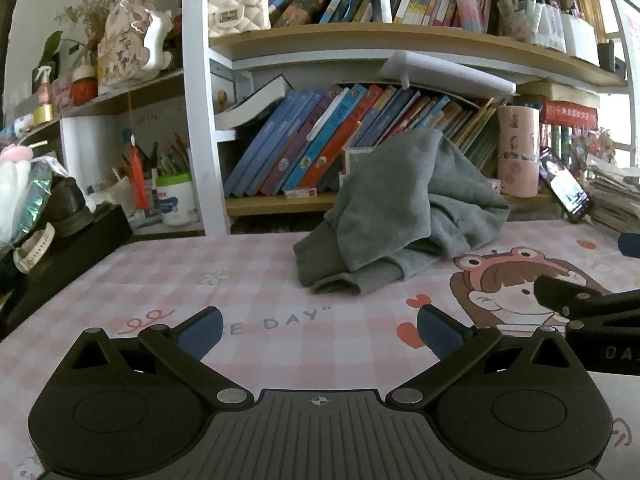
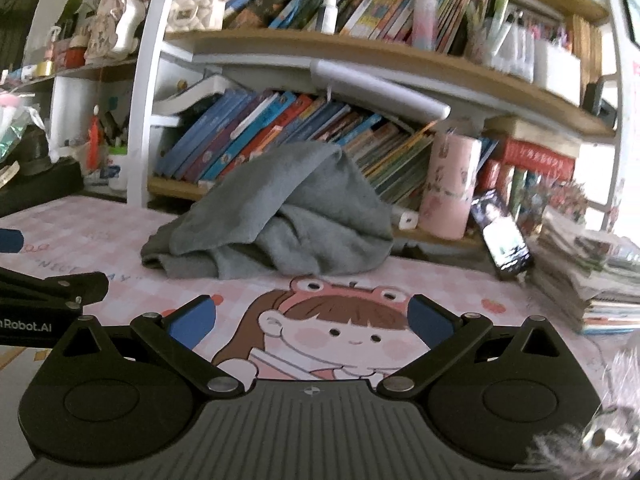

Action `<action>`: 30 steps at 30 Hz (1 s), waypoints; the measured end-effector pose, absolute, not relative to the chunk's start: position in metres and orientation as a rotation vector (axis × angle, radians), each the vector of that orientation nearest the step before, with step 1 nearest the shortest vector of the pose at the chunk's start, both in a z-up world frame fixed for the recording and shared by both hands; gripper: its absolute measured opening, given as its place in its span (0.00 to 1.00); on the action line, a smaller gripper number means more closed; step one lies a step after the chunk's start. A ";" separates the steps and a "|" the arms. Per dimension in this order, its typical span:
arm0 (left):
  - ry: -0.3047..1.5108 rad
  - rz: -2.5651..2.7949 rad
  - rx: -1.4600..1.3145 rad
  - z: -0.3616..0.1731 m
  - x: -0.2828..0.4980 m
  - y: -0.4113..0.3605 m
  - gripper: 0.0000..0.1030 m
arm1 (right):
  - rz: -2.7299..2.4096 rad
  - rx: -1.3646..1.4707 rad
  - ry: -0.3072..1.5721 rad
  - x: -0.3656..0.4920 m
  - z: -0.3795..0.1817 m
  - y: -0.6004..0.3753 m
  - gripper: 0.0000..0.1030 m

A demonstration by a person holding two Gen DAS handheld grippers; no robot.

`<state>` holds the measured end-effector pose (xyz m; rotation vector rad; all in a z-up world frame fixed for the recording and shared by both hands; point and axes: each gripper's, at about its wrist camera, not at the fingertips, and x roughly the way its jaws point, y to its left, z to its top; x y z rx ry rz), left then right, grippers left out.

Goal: Fold clothes

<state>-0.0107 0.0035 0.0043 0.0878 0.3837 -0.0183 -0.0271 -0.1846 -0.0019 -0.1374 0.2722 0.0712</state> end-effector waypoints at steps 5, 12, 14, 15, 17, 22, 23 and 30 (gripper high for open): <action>0.373 -0.009 0.079 0.005 -0.011 0.006 1.00 | 0.064 -0.121 0.275 -0.031 -0.001 -0.187 1.00; 0.327 -0.010 0.092 0.007 -0.018 0.006 1.00 | 0.007 -0.094 0.276 -0.035 0.000 -0.190 1.00; 0.319 -0.011 0.093 0.008 -0.019 0.006 1.00 | 0.005 -0.088 0.261 -0.037 0.000 -0.191 1.00; 0.316 -0.011 0.092 0.008 -0.019 0.006 1.00 | 0.002 -0.088 0.244 -0.040 0.000 -0.191 1.00; 0.316 -0.011 0.092 0.009 -0.018 0.006 1.00 | -0.009 -0.091 0.196 -0.048 0.001 -0.191 1.00; 0.309 -0.016 0.093 0.009 -0.020 0.006 1.00 | -0.049 -0.078 0.171 -0.059 0.003 -0.193 1.00; 0.307 -0.017 0.096 0.008 -0.021 0.006 1.00 | -0.055 -0.070 0.197 -0.057 0.003 -0.194 1.00; 0.319 -0.025 0.096 0.009 -0.019 0.006 1.00 | -0.096 -0.057 0.284 -0.051 0.000 -0.193 1.00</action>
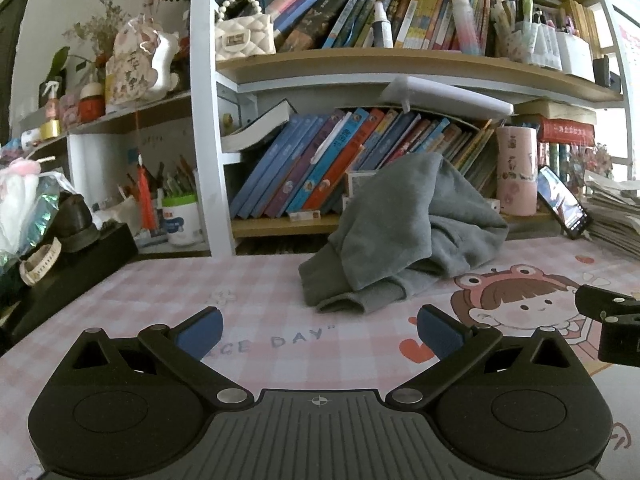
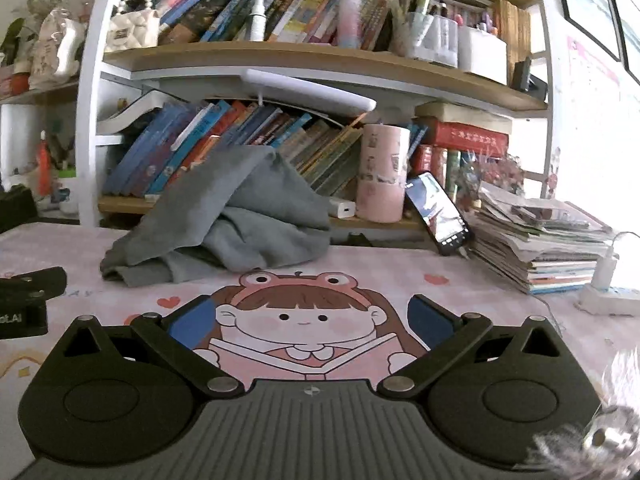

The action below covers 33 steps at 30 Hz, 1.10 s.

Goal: Fold clothes

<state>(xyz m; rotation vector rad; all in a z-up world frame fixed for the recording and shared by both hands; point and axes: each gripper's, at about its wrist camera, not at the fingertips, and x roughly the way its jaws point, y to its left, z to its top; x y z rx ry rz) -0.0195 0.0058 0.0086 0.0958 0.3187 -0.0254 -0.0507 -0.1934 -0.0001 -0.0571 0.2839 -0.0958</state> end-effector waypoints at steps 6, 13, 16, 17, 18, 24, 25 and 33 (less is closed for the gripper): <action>0.340 -0.056 0.093 0.008 -0.019 0.005 1.00 | -0.060 -0.081 0.240 -0.058 0.000 -0.188 1.00; 0.346 -0.070 0.070 0.008 -0.019 0.008 1.00 | 0.049 -0.051 0.298 -0.027 0.007 -0.185 1.00; 0.346 -0.086 0.070 0.007 -0.019 0.008 1.00 | 0.089 -0.133 0.309 0.009 0.016 -0.174 0.99; 0.338 -0.087 0.067 0.008 -0.020 0.008 1.00 | 0.105 -0.173 0.327 0.022 0.018 -0.170 0.99; 0.329 -0.089 0.064 0.008 -0.021 0.008 1.00 | 0.121 -0.220 0.346 0.035 0.018 -0.164 0.98; 0.268 -0.028 -0.026 0.015 -0.026 0.023 1.00 | 0.216 -0.432 0.449 0.109 0.003 -0.129 0.97; 0.269 -0.017 -0.047 0.016 -0.025 0.027 1.00 | 0.226 -0.444 0.454 0.118 0.001 -0.126 0.97; 0.332 0.010 -0.146 0.015 -0.018 0.041 1.00 | 0.281 -0.639 0.402 0.158 -0.010 -0.084 0.97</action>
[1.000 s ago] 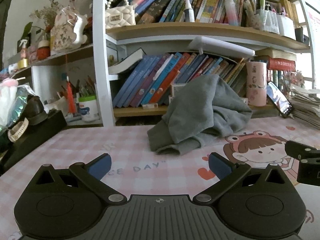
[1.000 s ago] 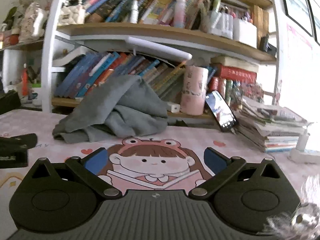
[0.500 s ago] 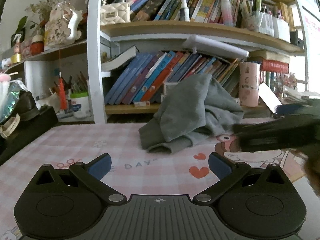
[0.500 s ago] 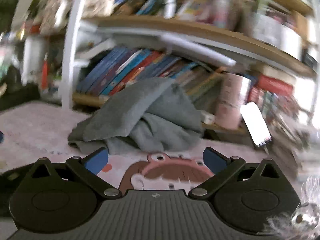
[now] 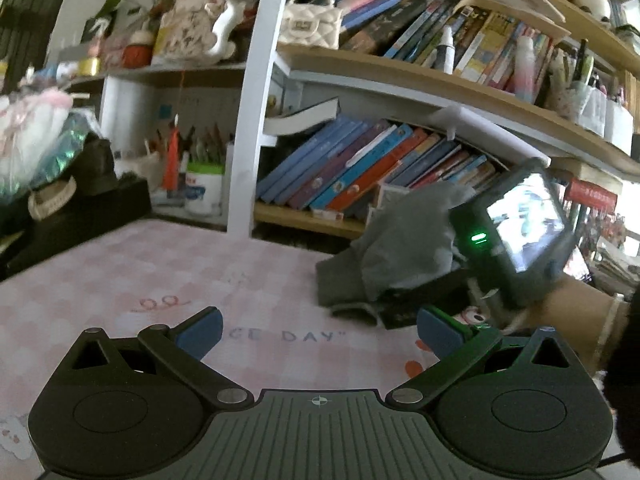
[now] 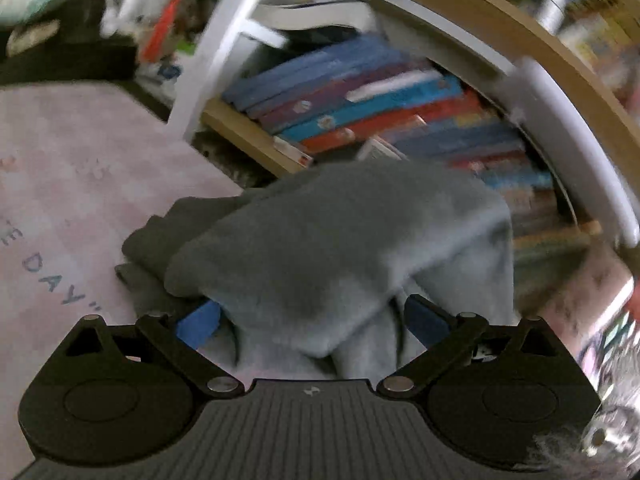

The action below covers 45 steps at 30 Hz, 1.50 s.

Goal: Fold clothes
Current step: 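Reach the right tool to the grey sweatshirt and grasp its fabric, then lift the sweatshirt with the right tool and drag it flat across the mat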

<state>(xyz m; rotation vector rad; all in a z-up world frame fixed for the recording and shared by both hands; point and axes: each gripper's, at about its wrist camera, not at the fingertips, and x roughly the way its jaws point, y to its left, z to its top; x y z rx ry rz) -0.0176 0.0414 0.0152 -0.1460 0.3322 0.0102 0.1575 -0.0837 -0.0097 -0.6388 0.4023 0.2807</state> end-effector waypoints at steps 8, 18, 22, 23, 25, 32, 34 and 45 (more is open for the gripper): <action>0.330 0.039 -0.201 0.014 -0.019 0.050 1.00 | 0.230 -0.614 0.405 0.174 -0.004 -0.067 0.21; 0.347 0.129 -0.320 0.012 -0.014 0.072 1.00 | 0.644 -0.105 0.169 0.088 0.113 -0.080 0.16; 0.339 0.109 -0.322 0.012 -0.015 0.072 1.00 | 0.764 0.006 -0.046 0.033 0.179 -0.097 0.16; 0.328 0.096 -0.315 0.012 -0.016 0.071 1.00 | 0.772 0.024 -0.096 0.021 0.194 -0.103 0.16; 0.307 0.070 -0.303 0.013 -0.018 0.069 1.00 | 0.770 0.061 -0.184 -0.002 0.221 -0.116 0.15; 0.295 0.043 -0.266 0.014 -0.018 0.064 1.00 | 0.457 0.209 -0.332 -0.065 0.244 -0.203 0.15; 0.303 0.032 -0.277 0.014 -0.018 0.065 1.00 | 0.289 0.225 -0.267 -0.075 0.220 -0.238 0.15; 0.390 -0.169 -0.101 0.002 -0.014 0.025 1.00 | -0.233 0.517 0.366 -0.044 0.002 -0.371 0.16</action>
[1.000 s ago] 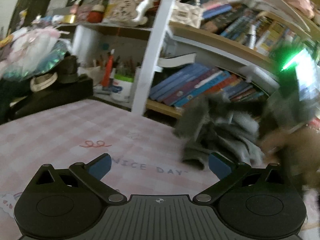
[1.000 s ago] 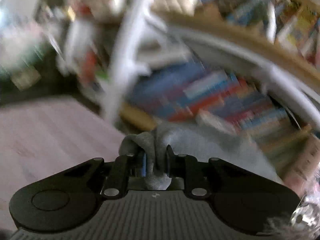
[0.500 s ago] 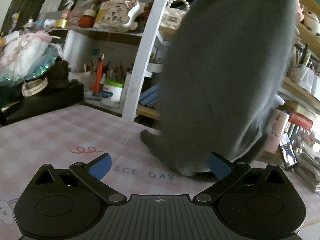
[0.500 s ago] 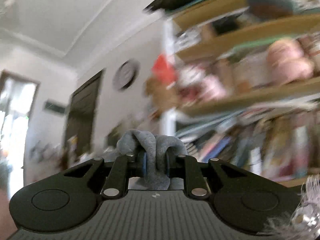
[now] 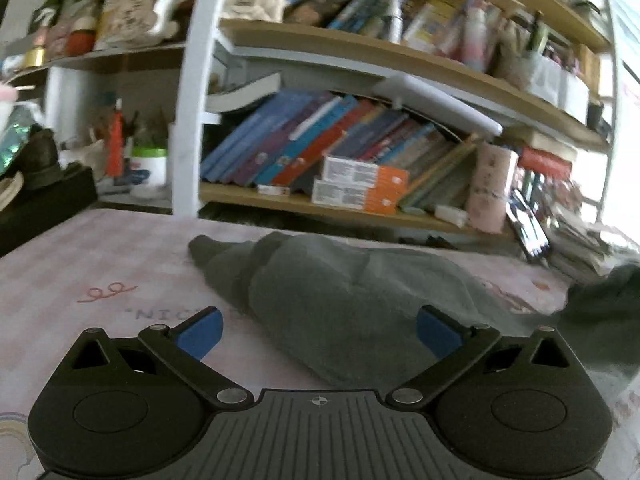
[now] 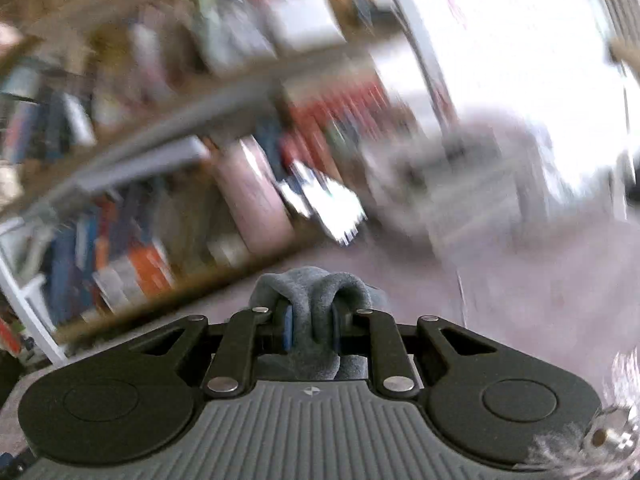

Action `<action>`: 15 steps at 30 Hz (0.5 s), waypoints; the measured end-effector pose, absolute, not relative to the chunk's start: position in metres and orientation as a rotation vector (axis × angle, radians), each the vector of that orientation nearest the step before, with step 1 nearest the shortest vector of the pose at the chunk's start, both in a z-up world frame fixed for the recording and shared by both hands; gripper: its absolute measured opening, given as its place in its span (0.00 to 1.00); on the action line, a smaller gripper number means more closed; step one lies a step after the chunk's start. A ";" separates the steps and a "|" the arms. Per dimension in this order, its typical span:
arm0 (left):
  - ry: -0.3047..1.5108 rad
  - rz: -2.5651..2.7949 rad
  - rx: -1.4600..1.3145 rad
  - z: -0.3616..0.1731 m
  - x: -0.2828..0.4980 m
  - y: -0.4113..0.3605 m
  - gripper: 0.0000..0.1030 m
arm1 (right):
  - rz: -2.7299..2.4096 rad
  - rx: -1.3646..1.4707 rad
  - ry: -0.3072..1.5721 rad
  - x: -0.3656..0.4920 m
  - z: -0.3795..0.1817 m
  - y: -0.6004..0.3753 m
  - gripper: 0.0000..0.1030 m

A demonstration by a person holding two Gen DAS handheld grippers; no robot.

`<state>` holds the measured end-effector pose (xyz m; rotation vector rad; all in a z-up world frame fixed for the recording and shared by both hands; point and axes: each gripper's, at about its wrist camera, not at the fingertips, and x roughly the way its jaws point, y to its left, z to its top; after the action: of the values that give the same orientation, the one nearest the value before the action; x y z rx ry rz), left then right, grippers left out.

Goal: Fold clothes
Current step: 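Lift the sweatshirt with the right tool and drag it flat across the mat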

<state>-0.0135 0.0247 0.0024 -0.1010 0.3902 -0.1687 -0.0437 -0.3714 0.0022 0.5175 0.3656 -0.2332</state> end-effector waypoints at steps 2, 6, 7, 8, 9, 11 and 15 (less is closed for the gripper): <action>0.411 -0.181 -0.104 0.000 -0.011 0.023 1.00 | -0.215 0.539 0.377 -0.041 -0.015 -0.369 0.17; 0.442 -0.203 -0.153 -0.003 -0.007 0.028 1.00 | -0.173 0.455 0.369 -0.029 -0.019 -0.354 0.18; 0.445 -0.207 -0.161 -0.004 -0.005 0.029 1.00 | -0.158 0.441 0.374 -0.023 -0.019 -0.353 0.19; 0.443 -0.208 -0.167 -0.004 -0.005 0.030 1.00 | -0.144 0.427 0.379 -0.017 -0.018 -0.351 0.19; 0.441 -0.209 -0.172 -0.004 -0.004 0.030 1.00 | -0.132 0.419 0.386 -0.012 -0.019 -0.350 0.19; 0.427 -0.210 -0.183 -0.003 -0.005 0.032 1.00 | -0.112 0.412 0.406 -0.004 -0.023 -0.350 0.19; 0.408 -0.215 -0.212 -0.003 -0.003 0.034 1.00 | -0.057 0.409 0.437 0.020 -0.031 -0.349 0.20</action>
<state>-0.0029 0.0338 -0.0025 -0.2124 0.4077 -0.2150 0.0197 -0.3485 -0.0309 0.4094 0.4372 -0.0566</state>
